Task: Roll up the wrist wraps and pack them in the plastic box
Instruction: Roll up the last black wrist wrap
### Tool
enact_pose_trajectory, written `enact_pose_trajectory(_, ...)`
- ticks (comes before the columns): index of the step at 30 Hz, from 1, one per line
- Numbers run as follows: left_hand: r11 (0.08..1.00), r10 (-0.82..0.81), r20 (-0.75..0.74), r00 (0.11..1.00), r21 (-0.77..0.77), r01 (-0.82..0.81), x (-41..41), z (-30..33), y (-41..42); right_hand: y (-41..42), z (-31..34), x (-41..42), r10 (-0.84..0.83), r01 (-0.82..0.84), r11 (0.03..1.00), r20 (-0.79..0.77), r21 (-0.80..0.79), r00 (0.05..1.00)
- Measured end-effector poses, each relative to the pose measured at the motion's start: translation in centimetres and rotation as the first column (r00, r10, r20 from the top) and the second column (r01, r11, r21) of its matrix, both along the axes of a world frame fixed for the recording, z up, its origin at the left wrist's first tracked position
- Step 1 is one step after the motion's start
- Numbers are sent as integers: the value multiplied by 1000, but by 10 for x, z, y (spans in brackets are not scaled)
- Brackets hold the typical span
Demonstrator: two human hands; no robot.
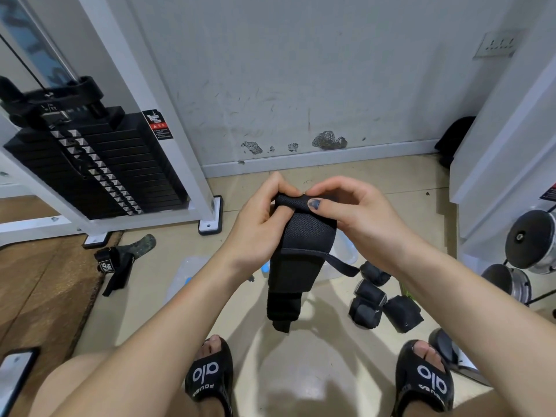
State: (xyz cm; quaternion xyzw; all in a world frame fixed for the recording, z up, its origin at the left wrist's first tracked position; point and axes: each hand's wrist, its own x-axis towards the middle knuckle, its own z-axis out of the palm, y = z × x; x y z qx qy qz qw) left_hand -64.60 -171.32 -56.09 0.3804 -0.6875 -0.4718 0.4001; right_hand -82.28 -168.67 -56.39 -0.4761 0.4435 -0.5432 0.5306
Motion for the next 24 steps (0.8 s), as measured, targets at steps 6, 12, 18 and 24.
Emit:
enact_pose_trajectory(6, 980, -63, -155, 986, 180, 91, 0, 5, -1, -2, -2, -3, -67, 67, 996, 6, -59, 998)
enact_pose_trajectory(12, 989, -50, -134, 990, 134, 68, 0, 2, -3, -1, -1, -3, -92, 91, 993, -12, -74, 996)
enact_pose_trajectory(18, 989, -40, -119, 992, 134, 56, 2, 4, -2, 1, 5, -8, 30, -30, 996, -3, 88, 1000)
enact_pose_trajectory(24, 997, -66, -36, 997, 26, 67, 4, 6, -6, -1, 0, -6, -17, 15, 999, -46, -33, 999)
